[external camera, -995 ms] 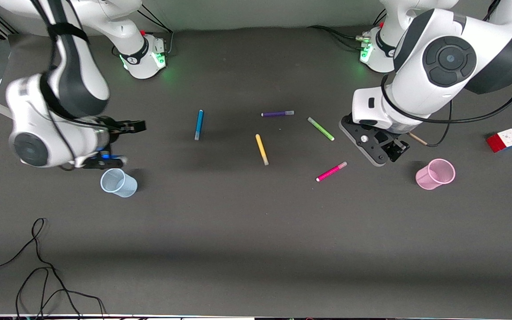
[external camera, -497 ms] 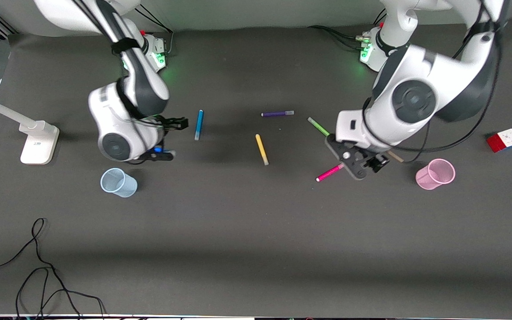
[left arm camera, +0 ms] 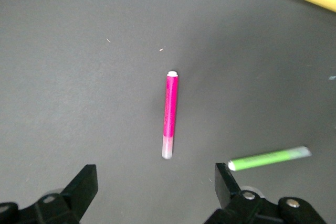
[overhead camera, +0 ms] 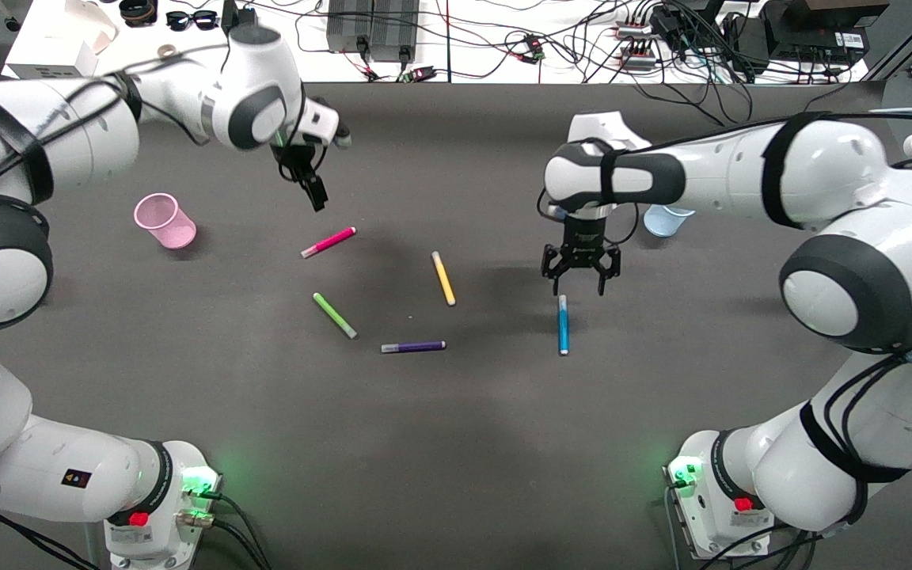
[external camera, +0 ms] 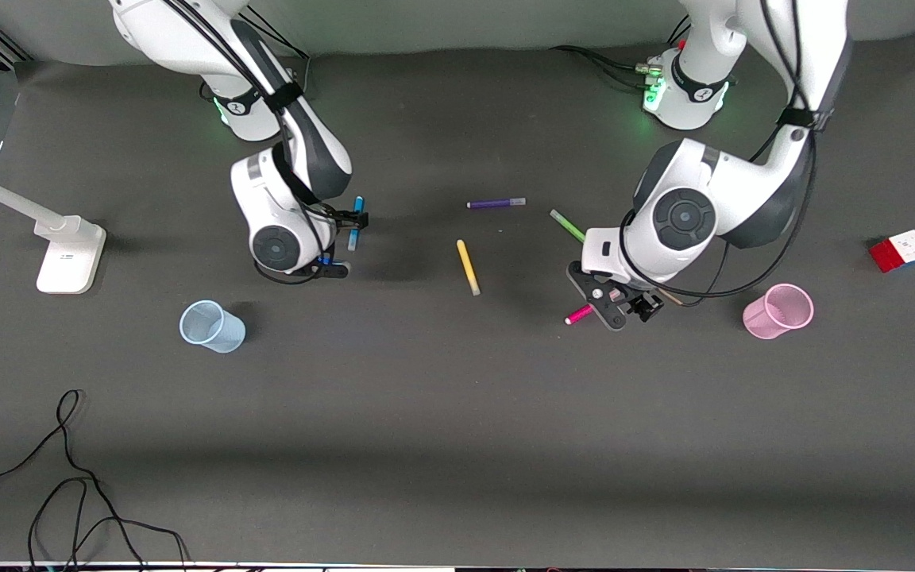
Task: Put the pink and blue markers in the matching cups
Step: 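Lower the right gripper to the blue marker while the left gripper reaches the pink marker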
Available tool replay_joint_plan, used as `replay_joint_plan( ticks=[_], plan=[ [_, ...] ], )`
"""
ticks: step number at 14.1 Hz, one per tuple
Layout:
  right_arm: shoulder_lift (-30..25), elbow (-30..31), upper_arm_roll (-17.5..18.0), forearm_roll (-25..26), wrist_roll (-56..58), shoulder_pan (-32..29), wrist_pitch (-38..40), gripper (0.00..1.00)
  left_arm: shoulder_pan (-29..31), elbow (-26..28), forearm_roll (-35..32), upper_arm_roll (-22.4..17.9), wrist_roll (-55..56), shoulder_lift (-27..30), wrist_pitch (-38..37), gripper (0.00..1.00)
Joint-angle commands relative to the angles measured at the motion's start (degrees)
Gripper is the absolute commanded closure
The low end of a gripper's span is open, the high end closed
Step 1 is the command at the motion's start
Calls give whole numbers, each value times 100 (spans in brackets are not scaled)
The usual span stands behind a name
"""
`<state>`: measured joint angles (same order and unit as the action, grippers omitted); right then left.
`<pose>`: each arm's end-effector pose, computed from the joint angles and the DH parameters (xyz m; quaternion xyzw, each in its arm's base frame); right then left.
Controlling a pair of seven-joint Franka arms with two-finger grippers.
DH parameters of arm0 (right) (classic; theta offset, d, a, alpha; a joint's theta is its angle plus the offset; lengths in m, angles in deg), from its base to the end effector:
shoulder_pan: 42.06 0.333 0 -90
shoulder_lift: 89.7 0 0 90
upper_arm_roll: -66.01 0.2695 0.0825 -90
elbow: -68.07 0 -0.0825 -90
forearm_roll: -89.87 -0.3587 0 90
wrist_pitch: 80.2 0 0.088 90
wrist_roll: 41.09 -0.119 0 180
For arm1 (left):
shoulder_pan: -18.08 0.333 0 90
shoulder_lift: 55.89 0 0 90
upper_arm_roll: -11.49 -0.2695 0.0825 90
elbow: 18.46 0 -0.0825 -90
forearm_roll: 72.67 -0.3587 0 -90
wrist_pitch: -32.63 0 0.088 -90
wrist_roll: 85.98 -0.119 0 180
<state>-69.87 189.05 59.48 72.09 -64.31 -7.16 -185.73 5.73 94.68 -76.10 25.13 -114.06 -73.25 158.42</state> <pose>0.3982 0.2438 0.1874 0.9474 -0.0445 -0.3155 0.0300 0.5089 -0.2431 0.2741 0.8834 -0.4670 -0.0361 0.0124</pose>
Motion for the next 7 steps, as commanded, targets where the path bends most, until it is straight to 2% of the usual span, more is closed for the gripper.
replay_joint_plan(
  ticks=[1,4,6,7],
  plan=[
    [126,267,-68,-208,-112,193,-449,7,13,883,-132,-37,-58,137,1005,1],
    [169,707,-68,-428,-112,552,-1109,16,13,982,-184,-63,-14,-433,1771,1],
    [283,734,-68,-446,-121,623,-1181,24,13,974,-350,-72,82,-715,2045,1],
    [319,734,-68,-446,-191,728,-1216,35,13,939,-438,-81,161,-829,2054,1]
  ],
)
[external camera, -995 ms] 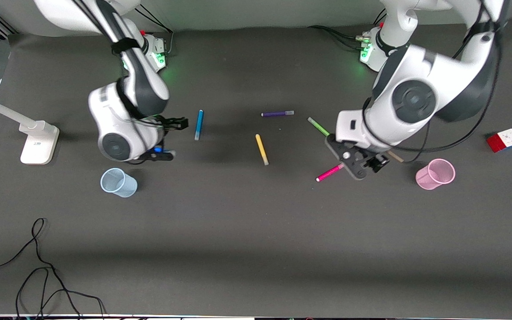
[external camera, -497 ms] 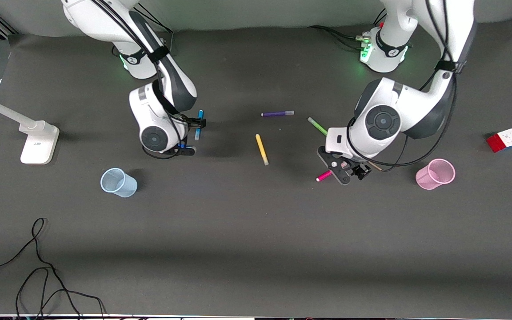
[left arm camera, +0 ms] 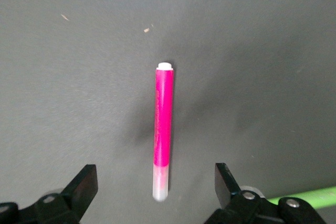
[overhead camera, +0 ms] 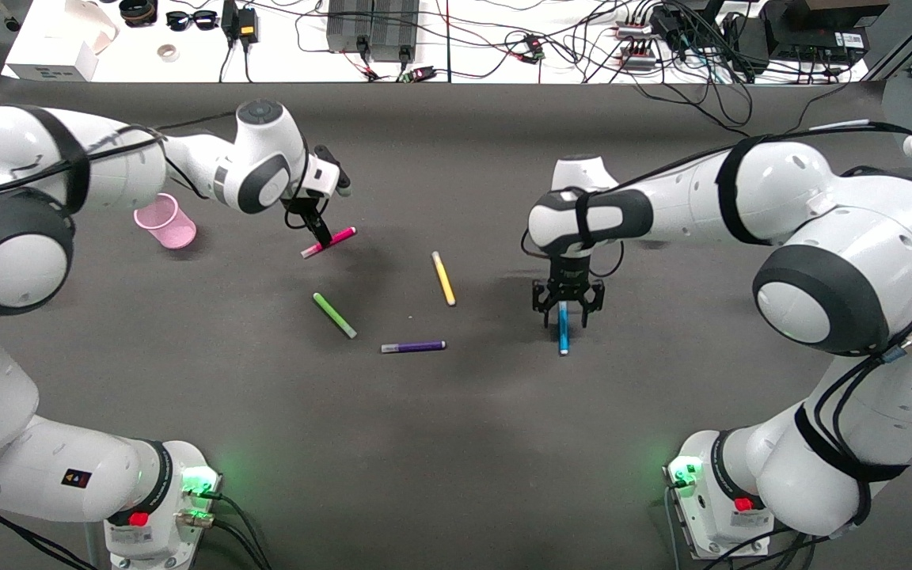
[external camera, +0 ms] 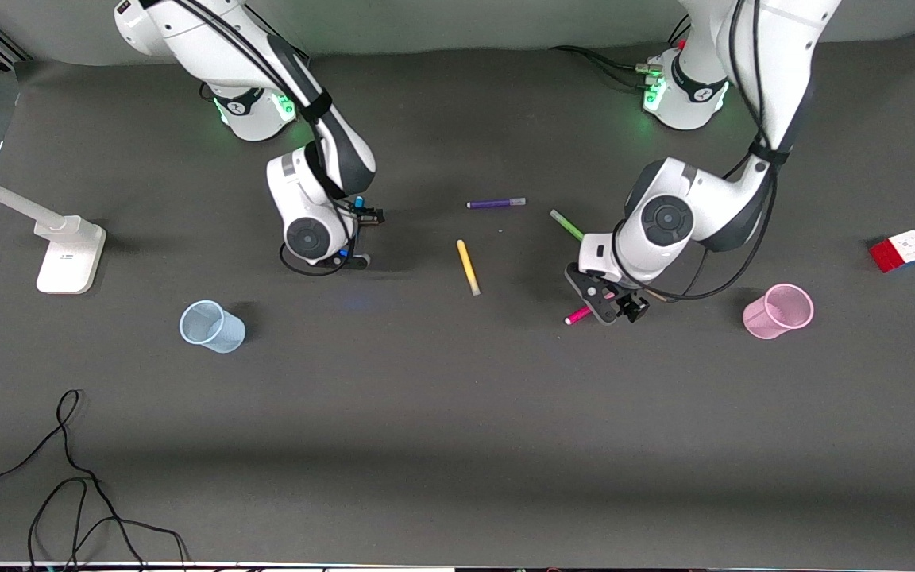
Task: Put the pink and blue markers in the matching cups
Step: 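Lower the right gripper to the blue marker while the left gripper reaches the pink marker, then close the right gripper on the blue marker while the left gripper grasps the pink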
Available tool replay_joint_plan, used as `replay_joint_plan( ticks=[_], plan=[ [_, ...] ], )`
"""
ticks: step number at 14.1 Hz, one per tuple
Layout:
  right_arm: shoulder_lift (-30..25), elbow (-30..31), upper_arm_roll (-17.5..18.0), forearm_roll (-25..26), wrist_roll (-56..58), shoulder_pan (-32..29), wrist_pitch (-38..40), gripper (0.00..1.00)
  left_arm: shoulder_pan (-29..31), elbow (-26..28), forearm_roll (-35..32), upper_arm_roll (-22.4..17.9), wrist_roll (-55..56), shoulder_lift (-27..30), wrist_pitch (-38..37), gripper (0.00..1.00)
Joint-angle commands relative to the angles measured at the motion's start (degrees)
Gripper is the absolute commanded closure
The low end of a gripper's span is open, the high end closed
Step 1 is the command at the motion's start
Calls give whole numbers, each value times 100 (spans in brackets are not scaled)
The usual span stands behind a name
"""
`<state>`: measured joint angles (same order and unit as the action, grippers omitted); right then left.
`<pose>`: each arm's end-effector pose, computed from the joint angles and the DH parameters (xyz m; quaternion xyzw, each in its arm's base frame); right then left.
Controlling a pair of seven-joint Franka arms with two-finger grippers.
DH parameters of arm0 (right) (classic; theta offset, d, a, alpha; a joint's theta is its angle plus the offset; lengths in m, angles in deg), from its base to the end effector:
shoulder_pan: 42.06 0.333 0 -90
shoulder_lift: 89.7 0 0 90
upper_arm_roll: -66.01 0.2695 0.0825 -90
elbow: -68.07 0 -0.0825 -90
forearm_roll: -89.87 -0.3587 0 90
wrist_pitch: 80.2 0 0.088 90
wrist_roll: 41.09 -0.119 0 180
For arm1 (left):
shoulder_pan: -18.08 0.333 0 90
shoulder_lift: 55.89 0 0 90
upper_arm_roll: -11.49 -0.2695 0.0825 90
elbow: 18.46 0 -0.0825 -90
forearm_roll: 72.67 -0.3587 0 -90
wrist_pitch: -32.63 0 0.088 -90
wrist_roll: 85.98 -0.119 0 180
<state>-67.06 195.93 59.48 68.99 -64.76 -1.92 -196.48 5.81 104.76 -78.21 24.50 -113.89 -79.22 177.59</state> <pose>0.3544 0.2586 0.1329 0.9509 -0.0443 -0.3037 0.0405 0.4821 -0.2327 0.1782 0.8796 -0.4753 -0.0068 0.0174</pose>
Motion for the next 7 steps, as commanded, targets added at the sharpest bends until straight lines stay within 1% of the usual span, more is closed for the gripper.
replay_joint_plan(
  ticks=[1,2,4,7],
  plan=[
    [117,46,-68,-188,-208,257,-245,42,5,-78,-333,-96,171,-328,216,1],
    [170,55,-68,-206,-208,275,-298,47,-29,-78,-386,-184,180,-416,373,1],
    [223,55,-68,-215,-208,293,-325,50,-47,-78,-386,-211,242,-558,497,1],
    [240,99,-68,-206,-208,301,-378,56,-47,-78,-395,-211,294,-497,427,2]
  ],
)
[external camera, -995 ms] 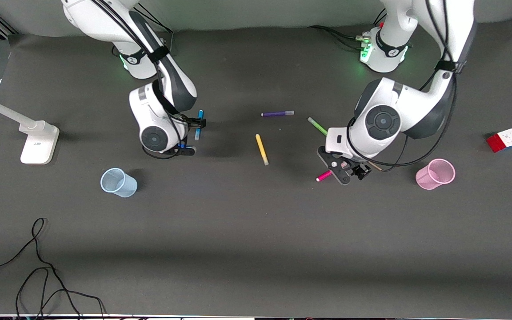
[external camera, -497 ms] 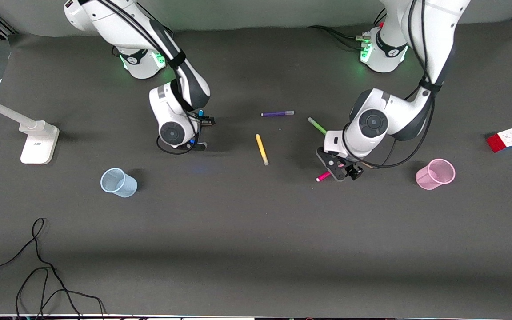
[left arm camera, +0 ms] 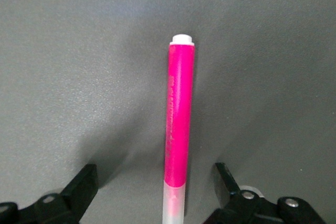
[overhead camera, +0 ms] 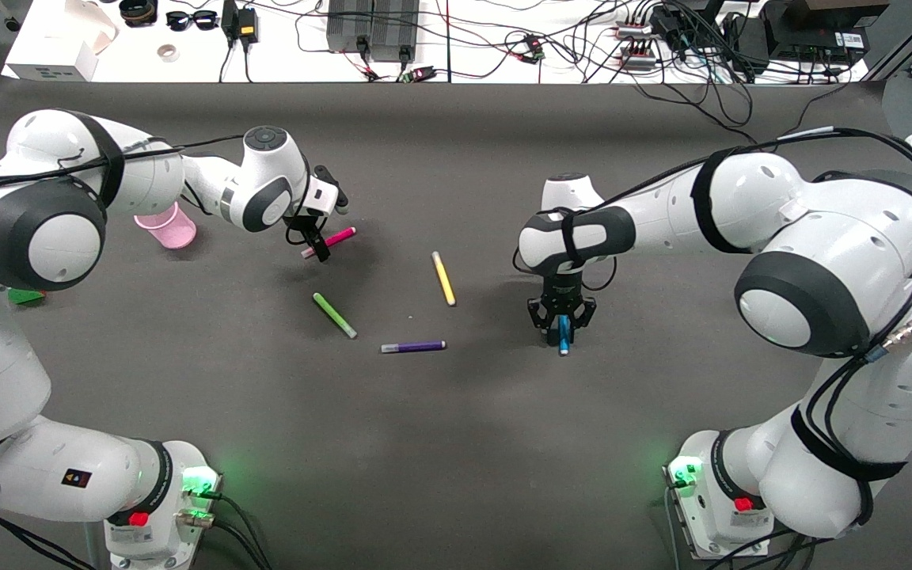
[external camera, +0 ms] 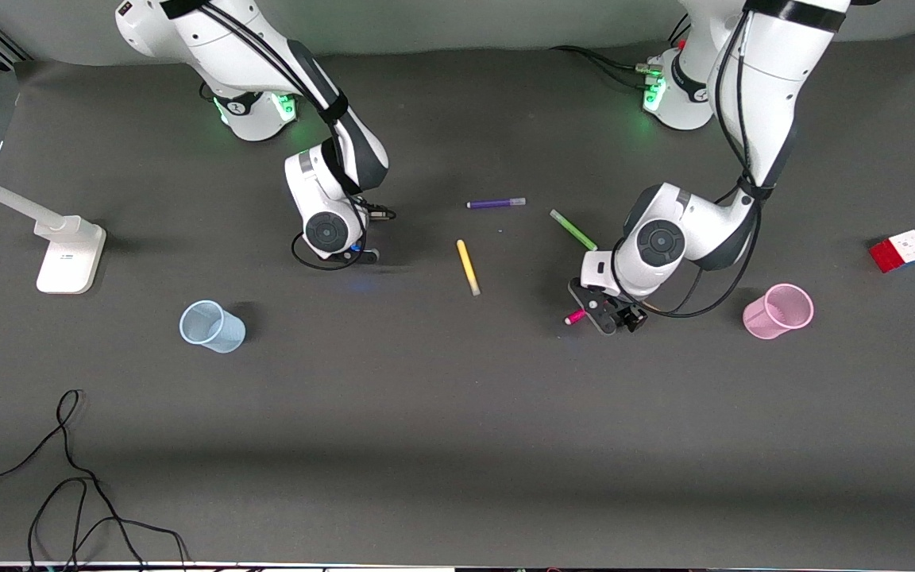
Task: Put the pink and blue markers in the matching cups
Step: 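Close the right gripper on the blue marker while the left gripper grasps the pink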
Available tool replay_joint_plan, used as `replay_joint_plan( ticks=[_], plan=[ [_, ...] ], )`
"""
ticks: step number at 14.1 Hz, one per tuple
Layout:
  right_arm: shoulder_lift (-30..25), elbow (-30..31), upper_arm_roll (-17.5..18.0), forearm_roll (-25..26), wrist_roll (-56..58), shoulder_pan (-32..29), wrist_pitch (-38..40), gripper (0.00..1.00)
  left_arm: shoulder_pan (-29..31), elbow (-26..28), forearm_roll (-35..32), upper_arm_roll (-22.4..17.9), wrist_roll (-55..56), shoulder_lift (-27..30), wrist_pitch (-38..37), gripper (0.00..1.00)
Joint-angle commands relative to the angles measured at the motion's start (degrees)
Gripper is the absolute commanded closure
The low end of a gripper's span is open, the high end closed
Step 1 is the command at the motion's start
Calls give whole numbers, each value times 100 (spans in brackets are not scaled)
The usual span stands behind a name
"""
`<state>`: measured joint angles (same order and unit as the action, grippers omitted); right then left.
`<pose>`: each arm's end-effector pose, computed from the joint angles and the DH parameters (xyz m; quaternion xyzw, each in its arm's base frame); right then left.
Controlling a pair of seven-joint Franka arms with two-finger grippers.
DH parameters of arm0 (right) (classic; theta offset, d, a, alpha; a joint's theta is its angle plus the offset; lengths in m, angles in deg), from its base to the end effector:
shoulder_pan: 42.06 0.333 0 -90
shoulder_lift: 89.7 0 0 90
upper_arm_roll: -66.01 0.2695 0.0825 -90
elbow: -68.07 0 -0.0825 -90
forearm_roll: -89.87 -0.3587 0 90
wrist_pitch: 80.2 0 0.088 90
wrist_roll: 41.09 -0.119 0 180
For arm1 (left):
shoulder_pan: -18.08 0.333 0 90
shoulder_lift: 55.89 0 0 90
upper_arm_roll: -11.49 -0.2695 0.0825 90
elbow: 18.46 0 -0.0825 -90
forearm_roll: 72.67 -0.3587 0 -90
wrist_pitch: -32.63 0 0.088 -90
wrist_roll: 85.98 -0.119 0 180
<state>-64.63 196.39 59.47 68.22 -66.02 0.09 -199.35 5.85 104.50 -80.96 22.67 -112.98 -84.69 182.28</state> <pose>0.3427 0.2658 0.1127 0.9514 -0.0491 -0.2996 0.0524 0.4830 -0.2181 0.1355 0.8814 -0.4720 -0.0109 0.0115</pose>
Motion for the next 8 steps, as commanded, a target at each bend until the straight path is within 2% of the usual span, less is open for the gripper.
replay_joint_plan(
  ticks=[1,3,4,7,8],
  plan=[
    [33,53,-67,-129,-82,100,-109,58,-52,-52,-120,-27,265,85,-59,2],
    [51,53,-67,-129,-65,100,-144,67,-52,-52,-120,-19,292,173,-94,5],
    [42,53,-67,-129,-64,100,-144,73,-52,-52,-120,-19,387,182,-155,12],
    [-45,53,-102,-129,-82,91,-13,100,-87,-78,-120,-19,651,199,-296,46],
    [-133,44,-128,-129,-82,56,92,100,-87,-96,-120,-19,748,208,-314,60]
  ],
)
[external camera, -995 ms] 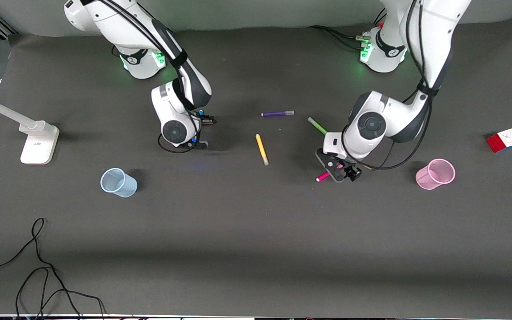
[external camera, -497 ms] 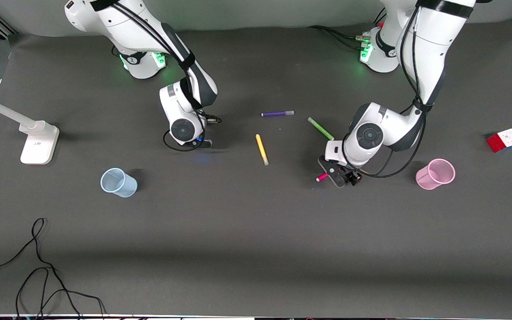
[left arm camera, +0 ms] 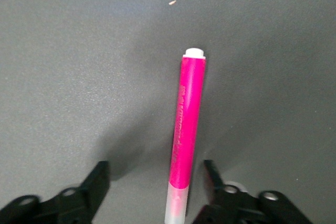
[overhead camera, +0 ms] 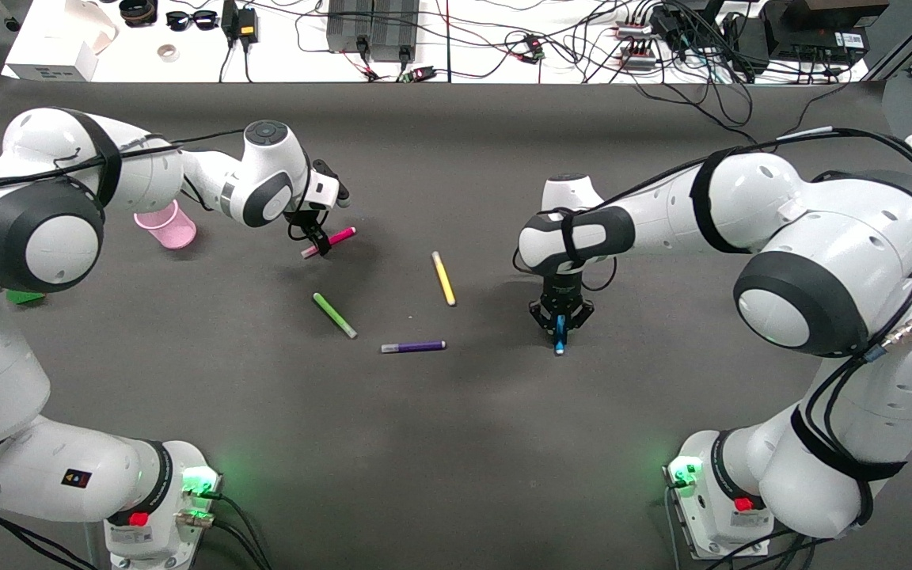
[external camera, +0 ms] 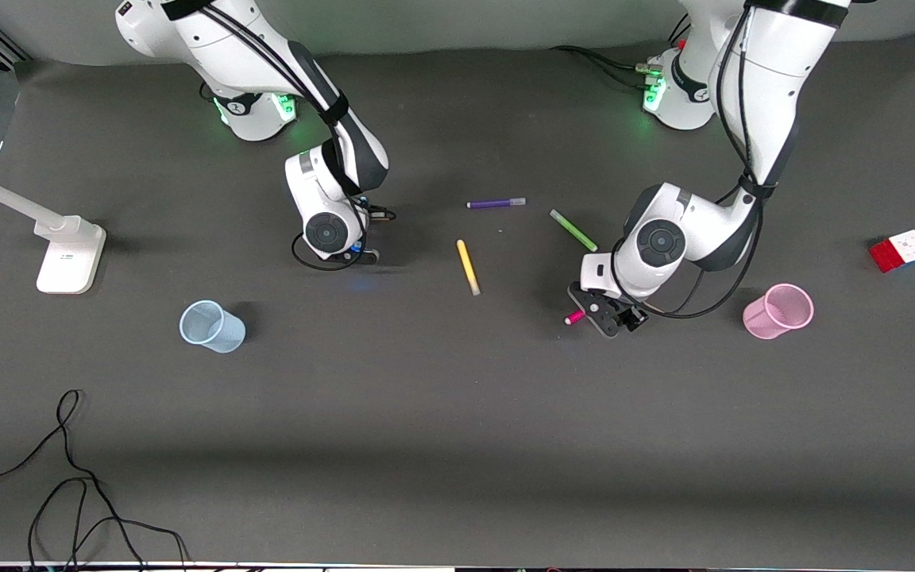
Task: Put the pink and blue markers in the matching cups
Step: 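Close the right gripper on the blue marker while the left gripper grasps the pink, then lift the blue marker toward the blue cup while the left gripper carries pink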
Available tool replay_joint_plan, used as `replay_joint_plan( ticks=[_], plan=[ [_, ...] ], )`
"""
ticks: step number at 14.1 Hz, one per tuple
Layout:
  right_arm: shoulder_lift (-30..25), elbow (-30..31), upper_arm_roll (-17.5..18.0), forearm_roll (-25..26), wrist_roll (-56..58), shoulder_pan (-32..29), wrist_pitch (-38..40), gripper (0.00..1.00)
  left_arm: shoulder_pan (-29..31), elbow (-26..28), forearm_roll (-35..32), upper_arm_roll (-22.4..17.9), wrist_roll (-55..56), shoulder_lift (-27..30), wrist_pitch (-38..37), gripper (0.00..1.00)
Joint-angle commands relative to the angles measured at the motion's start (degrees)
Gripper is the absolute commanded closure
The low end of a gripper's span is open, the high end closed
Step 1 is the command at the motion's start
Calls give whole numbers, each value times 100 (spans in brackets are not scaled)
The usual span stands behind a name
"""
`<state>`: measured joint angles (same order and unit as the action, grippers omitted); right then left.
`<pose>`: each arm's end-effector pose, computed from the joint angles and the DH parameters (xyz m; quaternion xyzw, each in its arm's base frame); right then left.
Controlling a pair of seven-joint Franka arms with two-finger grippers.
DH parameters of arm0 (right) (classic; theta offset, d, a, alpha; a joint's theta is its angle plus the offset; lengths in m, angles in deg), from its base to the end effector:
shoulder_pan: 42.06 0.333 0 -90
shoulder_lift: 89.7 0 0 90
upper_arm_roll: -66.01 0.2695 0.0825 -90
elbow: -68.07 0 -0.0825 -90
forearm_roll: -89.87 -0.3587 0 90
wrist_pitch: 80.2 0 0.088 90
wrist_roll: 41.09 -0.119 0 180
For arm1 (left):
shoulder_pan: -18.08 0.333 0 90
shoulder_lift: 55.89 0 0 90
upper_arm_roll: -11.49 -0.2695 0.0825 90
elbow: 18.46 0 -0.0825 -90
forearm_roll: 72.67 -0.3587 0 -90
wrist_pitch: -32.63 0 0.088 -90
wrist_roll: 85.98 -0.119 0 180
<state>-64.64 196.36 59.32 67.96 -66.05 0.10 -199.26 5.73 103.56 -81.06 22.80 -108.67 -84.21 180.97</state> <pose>0.3434 0.2652 0.1130 0.9510 -0.0521 -0.3004 0.0512 0.4874 -0.2213 0.1435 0.8976 -0.4406 -0.0104 0.0090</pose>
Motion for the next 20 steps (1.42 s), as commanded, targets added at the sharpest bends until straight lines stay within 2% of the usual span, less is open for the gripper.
replay_joint_plan(
  ticks=[1,3,4,6,8,10,12,15,18,20],
  plan=[
    [-281,38,-253,-104,-79,55,215,100,-84,-37,-110,-24,404,161,-235,68],
    [-641,-75,-604,-43,-79,55,662,100,-75,-221,-101,-24,440,161,-612,86],
    [-747,-294,-797,-16,-71,55,934,100,-66,-344,-93,-15,449,161,-840,91],
    [-766,-1100,-1367,290,-71,64,1802,100,-49,-563,-66,-15,458,161,-1201,99],
    [-713,-2119,-1895,581,-62,-14,2839,100,-5,-809,-31,-15,432,204,-1535,99],
    [-643,-2903,-2554,486,-1,-137,3203,100,117,-1099,152,-24,405,441,-2035,99],
    [-634,-3448,-2671,40,-44,-723,3501,100,276,-1415,574,-24,379,713,-2571,100],
    [-459,-4091,-2662,-611,-71,-1541,3967,100,758,-1680,742,-32,423,1170,-3519,100],
    [-379,-4093,-2662,-1445,-71,-2385,4310,100,1513,-1952,743,-41,414,1610,-4487,100],
    [-160,-4101,-2662,-2165,-62,-2913,4775,100,1962,-2189,664,-50,449,1646,-4988,100]
  ],
)
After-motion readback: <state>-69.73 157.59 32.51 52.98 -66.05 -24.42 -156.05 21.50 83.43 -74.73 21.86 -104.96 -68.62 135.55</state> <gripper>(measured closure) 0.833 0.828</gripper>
